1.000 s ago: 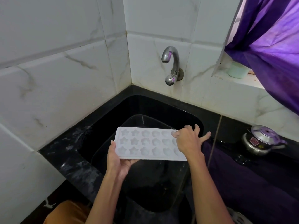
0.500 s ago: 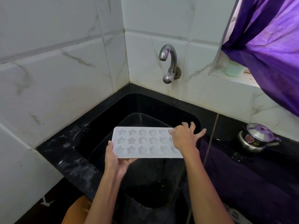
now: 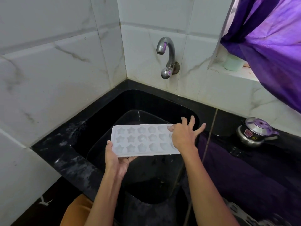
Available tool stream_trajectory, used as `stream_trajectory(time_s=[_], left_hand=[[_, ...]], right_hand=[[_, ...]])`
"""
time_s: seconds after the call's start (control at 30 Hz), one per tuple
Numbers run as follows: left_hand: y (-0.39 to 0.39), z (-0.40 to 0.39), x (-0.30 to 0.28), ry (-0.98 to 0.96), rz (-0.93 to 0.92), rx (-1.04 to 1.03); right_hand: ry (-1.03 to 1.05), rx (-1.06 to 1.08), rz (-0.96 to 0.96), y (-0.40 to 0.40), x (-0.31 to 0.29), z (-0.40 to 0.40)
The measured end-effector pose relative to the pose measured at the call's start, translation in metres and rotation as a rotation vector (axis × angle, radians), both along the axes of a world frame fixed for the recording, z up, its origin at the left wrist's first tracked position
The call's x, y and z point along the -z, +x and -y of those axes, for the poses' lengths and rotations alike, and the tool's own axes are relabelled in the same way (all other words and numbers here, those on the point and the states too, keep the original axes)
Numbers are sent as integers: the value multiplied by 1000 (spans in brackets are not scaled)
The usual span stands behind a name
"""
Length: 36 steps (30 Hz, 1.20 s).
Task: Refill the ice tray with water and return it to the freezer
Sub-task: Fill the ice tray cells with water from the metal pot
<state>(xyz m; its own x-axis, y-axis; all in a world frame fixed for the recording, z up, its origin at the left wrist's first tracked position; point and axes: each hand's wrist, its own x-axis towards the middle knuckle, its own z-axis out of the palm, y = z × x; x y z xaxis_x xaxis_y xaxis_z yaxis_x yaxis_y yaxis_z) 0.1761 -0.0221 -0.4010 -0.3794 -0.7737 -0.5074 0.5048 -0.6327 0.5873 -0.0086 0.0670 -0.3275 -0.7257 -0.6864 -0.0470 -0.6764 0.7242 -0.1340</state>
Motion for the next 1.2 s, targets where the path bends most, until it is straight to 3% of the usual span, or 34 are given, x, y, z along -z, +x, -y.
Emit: stream_trajectory(time_s=[0.87,1.03,1.2], left_hand=[[4,0,2,-22,3,-18],[2,-3,0,-28,-1,-3],[-2,-5,-3,-30,-9,15]], right_hand=[[-25,-18,-8,4,7,-3],[-160,18,-15,4,-1,-3],[-141,-97,36,15,-7,3]])
